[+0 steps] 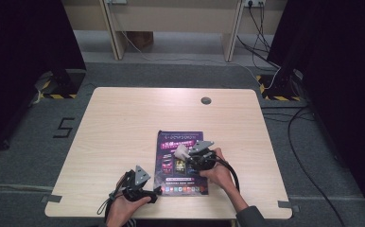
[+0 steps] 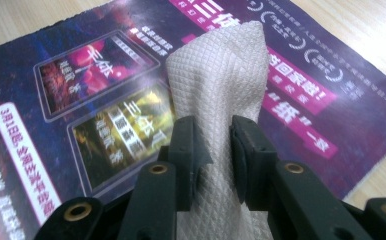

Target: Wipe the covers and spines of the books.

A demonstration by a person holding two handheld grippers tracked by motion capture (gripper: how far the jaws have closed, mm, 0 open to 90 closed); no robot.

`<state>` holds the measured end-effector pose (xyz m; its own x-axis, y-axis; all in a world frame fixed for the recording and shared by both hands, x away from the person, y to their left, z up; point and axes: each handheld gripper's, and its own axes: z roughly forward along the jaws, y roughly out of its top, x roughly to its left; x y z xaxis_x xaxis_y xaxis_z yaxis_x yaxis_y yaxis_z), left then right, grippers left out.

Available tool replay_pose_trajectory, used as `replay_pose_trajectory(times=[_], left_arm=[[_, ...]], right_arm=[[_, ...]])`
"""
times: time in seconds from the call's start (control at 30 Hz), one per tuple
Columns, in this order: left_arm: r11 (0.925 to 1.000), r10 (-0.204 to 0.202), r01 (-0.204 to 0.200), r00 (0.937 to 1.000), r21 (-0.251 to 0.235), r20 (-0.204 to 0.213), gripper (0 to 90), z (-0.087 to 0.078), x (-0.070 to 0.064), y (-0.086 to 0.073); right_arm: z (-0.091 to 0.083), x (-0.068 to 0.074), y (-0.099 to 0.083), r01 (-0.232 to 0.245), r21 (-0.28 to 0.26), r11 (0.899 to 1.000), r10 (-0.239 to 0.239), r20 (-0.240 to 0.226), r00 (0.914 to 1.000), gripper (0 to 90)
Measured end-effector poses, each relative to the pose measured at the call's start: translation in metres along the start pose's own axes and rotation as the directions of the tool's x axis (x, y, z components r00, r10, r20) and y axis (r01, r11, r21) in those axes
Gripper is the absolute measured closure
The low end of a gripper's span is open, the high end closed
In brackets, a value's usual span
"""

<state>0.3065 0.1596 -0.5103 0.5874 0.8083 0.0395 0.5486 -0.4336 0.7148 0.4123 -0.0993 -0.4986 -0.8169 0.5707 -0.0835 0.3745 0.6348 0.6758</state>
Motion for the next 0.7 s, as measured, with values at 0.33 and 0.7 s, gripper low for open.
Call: replay_pose_trajectory(times=[0.33,0.7], left_arm=[[1.0000,-0.007,0.007,1.0000,-0.001,0.002,12.4,0.000,0.000,0.000],[1.0000,-0.008,0.008,1.0000,0.002,0.004,12.4,0.000,0.000,0.000]], right_arm=[[-0.009,0.006,-0.010,0.007,-0.005,1.000,-0.007,0.000,1.0000,72.7],[-0.023,0.028,-0.018,0.047,0.013,0.999,-0.046,-0.044,0.9980,74.4]])
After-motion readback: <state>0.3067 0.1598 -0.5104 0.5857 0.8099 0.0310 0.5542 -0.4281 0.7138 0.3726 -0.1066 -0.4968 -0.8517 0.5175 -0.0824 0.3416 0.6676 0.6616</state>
